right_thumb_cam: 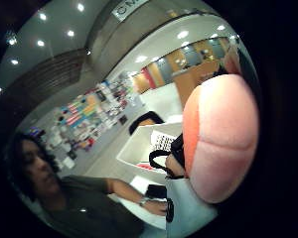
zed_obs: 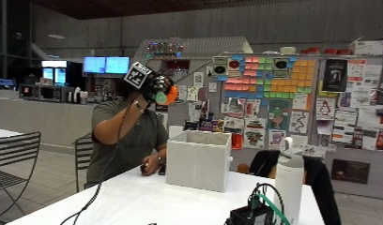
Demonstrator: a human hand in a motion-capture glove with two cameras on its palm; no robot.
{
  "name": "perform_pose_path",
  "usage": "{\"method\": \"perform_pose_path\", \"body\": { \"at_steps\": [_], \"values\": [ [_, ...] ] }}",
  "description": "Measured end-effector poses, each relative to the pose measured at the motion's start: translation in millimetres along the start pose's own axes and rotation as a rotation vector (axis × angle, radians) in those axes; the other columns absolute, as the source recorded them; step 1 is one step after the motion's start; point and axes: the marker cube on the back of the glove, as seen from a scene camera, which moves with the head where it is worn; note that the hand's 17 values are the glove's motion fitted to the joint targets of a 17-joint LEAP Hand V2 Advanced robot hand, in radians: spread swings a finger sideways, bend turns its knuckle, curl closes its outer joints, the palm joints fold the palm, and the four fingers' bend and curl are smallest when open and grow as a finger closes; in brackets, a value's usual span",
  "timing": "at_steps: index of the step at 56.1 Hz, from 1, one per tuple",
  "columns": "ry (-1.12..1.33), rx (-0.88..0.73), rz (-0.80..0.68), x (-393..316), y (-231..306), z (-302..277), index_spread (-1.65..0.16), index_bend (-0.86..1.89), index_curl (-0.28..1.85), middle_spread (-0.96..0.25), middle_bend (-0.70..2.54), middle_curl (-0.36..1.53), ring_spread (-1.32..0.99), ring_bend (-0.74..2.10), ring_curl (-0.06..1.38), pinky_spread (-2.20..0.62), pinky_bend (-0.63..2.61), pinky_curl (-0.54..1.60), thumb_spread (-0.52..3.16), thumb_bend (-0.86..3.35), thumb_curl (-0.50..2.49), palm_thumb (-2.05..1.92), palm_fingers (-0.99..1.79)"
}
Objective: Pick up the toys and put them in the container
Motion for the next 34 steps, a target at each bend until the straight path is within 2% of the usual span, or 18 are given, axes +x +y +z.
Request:
{"method": "perform_pose_path", "body": {
  "at_steps": [1,3,10,15,19,24,26,31,34],
  "values": [
    [0.031,-0.003,0.086,-1,-14,5,-0.43,0.31,0.69,-0.46,0.96,0.89,-0.41,1.36,0.58,-0.41,1.23,0.57,0.71,0.06,0.76,0.63,1.05],
    [0.043,-0.016,0.14,-10,-36,15,-0.44,0.32,0.71,-0.46,0.96,0.91,-0.41,1.37,0.59,-0.41,1.23,0.57,0.7,0.06,0.77,0.63,1.05],
    [0.014,-0.066,0.113,-25,-77,53,-0.45,0.31,0.78,-0.47,0.97,0.94,-0.41,1.37,0.6,-0.41,1.24,0.58,0.67,0.04,0.81,0.63,1.03],
    [0.026,-0.106,-0.128,-34,-83,80,-0.45,0.31,0.83,-0.47,0.96,0.96,-0.41,1.37,0.61,-0.41,1.25,0.58,0.65,0.02,0.84,0.62,1.01],
    [-0.044,-0.13,0.028,-44,-101,96,-0.46,0.31,0.86,-0.47,0.94,0.97,-0.41,1.36,0.61,-0.41,1.26,0.59,0.64,0.01,0.86,0.62,0.99],
    [-0.02,-0.139,0.106,-37,-119,114,-0.47,0.29,0.9,-0.47,0.93,0.99,-0.41,1.36,0.61,-0.41,1.28,0.59,0.64,0.0,0.89,0.62,0.98],
    [-0.019,-0.146,0.094,-38,-122,119,-0.47,0.28,0.91,-0.47,0.92,1.0,-0.41,1.36,0.62,-0.41,1.28,0.59,0.64,-0.01,0.9,0.62,0.98],
    [0.067,-0.202,-0.047,-19,-119,135,-0.48,0.27,0.94,-0.48,0.91,1.01,-0.41,1.35,0.62,-0.4,1.28,0.59,0.64,-0.01,0.92,0.61,0.95],
    [0.028,-0.29,0.009,-15,-118,145,-0.48,0.22,0.96,-0.48,0.85,1.0,-0.41,1.33,0.62,-0.4,1.26,0.59,0.66,-0.02,0.91,0.59,0.84]
  ]
}}
